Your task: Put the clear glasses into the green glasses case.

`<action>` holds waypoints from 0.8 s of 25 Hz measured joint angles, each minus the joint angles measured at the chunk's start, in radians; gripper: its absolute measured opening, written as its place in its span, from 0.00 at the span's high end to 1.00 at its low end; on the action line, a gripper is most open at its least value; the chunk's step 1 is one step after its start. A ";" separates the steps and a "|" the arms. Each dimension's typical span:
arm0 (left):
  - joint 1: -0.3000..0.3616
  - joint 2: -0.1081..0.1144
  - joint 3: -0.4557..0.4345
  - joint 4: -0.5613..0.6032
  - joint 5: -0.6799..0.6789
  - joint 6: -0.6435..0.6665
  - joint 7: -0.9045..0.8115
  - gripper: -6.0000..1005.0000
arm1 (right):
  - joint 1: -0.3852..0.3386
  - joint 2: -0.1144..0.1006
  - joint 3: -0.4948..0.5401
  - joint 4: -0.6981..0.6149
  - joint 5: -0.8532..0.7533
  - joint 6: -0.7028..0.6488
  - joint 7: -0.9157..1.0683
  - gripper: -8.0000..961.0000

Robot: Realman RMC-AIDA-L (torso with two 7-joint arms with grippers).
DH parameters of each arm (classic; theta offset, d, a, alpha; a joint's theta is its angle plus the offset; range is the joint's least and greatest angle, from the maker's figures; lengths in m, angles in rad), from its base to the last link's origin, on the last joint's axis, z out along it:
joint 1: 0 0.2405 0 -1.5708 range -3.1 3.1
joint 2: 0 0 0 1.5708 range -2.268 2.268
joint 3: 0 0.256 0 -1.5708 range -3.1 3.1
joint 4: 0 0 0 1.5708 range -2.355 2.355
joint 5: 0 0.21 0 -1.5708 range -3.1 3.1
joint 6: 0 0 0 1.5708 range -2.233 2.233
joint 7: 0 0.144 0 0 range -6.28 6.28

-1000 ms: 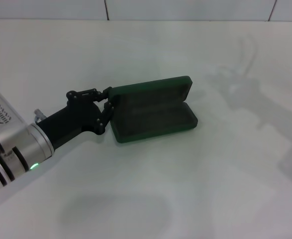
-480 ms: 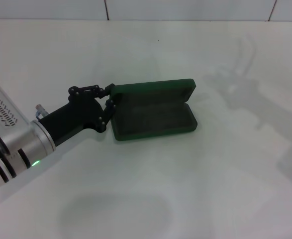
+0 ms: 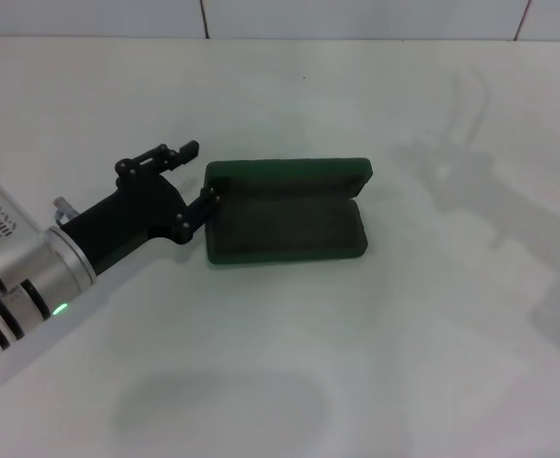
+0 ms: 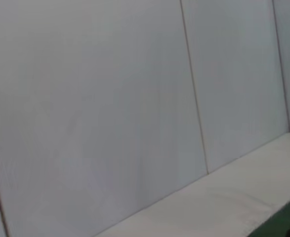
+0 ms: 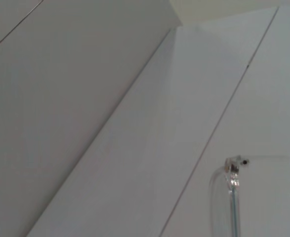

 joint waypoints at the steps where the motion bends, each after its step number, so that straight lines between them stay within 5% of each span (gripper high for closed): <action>1: 0.003 0.000 0.000 0.000 -0.011 0.002 0.000 0.57 | 0.001 0.000 0.000 0.000 -0.010 0.000 0.000 0.86; 4: 0.010 0.000 0.000 0.000 -0.037 0.008 0.001 0.44 | 0.003 0.000 0.000 0.000 -0.024 0.002 0.000 0.86; 20: 0.000 0.012 0.008 -0.005 0.089 -0.037 -0.025 0.32 | 0.005 0.000 0.000 -0.006 -0.030 0.004 0.000 0.86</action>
